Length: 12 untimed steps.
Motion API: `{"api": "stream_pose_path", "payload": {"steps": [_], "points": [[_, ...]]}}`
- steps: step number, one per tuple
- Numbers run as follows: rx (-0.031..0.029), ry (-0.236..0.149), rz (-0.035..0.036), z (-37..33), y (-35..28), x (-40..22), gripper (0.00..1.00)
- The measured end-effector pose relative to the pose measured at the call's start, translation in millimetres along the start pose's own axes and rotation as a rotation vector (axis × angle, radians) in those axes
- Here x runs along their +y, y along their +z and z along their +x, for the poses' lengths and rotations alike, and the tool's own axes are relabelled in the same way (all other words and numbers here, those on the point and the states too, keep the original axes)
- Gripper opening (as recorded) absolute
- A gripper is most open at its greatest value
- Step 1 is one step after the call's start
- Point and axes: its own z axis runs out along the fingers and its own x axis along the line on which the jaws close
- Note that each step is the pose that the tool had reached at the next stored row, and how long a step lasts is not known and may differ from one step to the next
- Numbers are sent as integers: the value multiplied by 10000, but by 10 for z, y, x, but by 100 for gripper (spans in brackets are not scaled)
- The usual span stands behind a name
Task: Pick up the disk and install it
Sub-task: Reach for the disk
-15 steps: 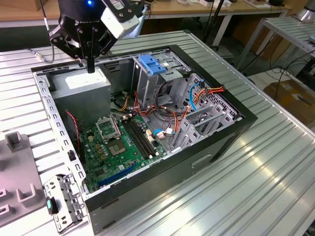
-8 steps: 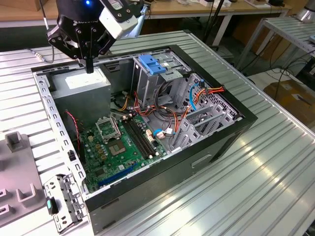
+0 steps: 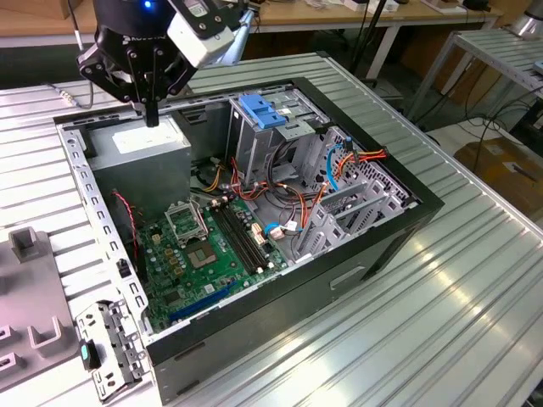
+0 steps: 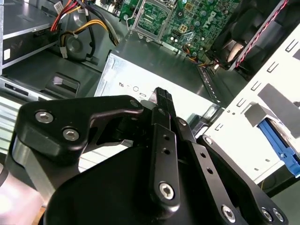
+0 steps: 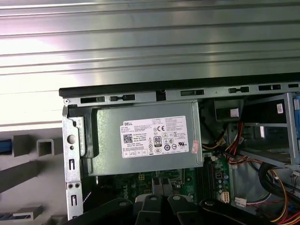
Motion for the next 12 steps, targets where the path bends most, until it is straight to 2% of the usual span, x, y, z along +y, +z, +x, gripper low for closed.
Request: {"api": "stream_pose_path", "payload": {"steps": [12], "points": [[-1, -1, -1, 168, -4, -13, 11]]}}
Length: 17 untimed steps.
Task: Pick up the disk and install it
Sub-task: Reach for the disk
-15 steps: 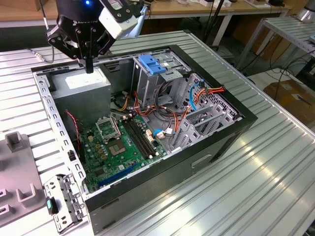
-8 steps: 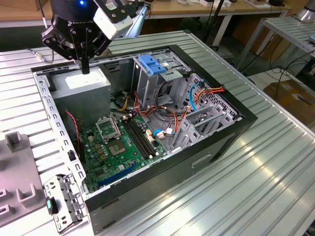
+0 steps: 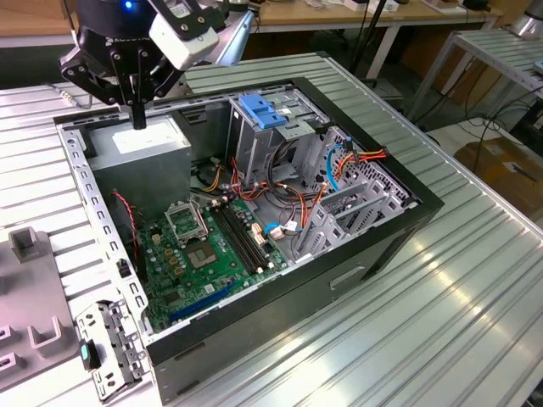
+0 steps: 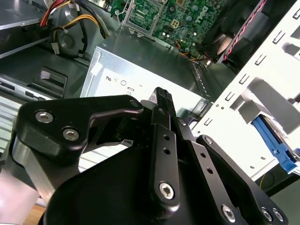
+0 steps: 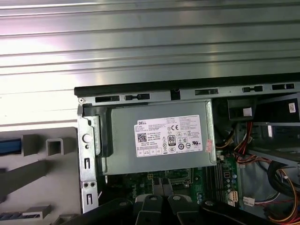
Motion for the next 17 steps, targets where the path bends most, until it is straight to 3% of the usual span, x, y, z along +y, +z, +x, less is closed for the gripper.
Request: {"api": "stream_pose_path", "payload": {"steps": [11, 17], "points": [[1, 0, 0, 142, -4, -11, 11], [-1, 0, 0, 279, -7, -20, 11]]}}
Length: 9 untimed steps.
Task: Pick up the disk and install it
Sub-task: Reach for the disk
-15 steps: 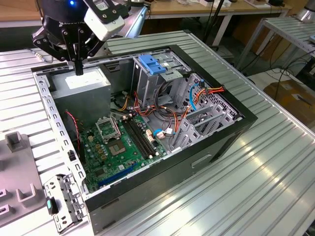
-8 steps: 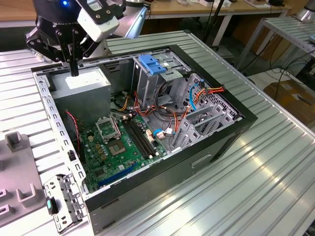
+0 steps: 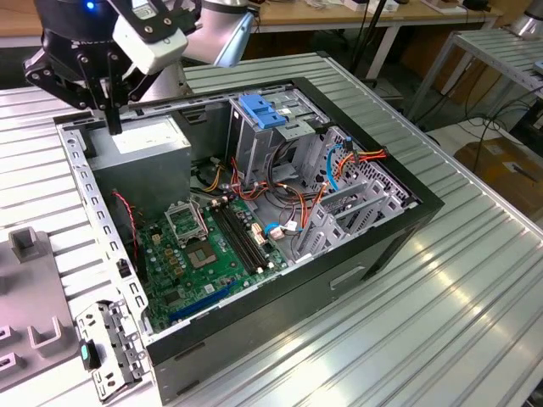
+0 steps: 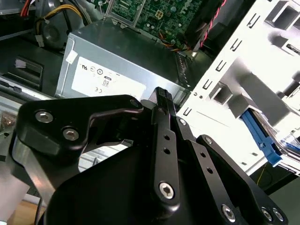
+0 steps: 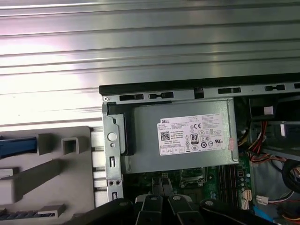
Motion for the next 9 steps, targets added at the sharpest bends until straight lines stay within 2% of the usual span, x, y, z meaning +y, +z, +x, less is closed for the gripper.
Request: {"api": "stream_pose_path", "payload": {"steps": [9], "points": [[1, 0, 1, 153, -4, 5, 11]]}}
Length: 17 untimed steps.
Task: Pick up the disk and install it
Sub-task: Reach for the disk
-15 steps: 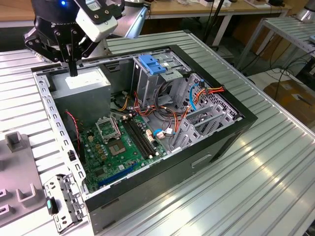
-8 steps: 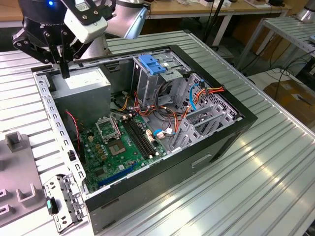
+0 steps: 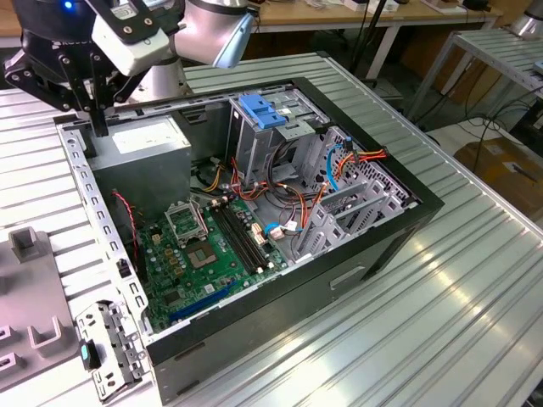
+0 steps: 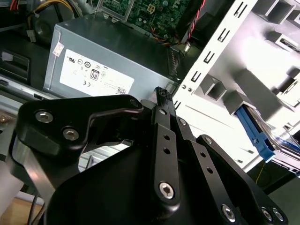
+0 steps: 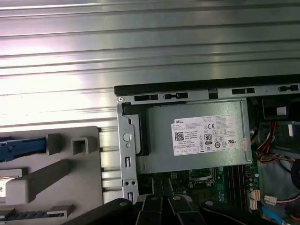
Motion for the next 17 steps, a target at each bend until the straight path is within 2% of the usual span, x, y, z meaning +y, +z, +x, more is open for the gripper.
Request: {"api": "stream_pose_path", "payload": {"steps": [8, 13, 15, 17], "points": [[-1, 1, -1, 164, -3, 0, 11], [0, 0, 0, 339, -8, -7, 11], [0, 0, 0, 441, -11, -12, 11], [-1, 0, -1, 497, -12, -15, 11]]}}
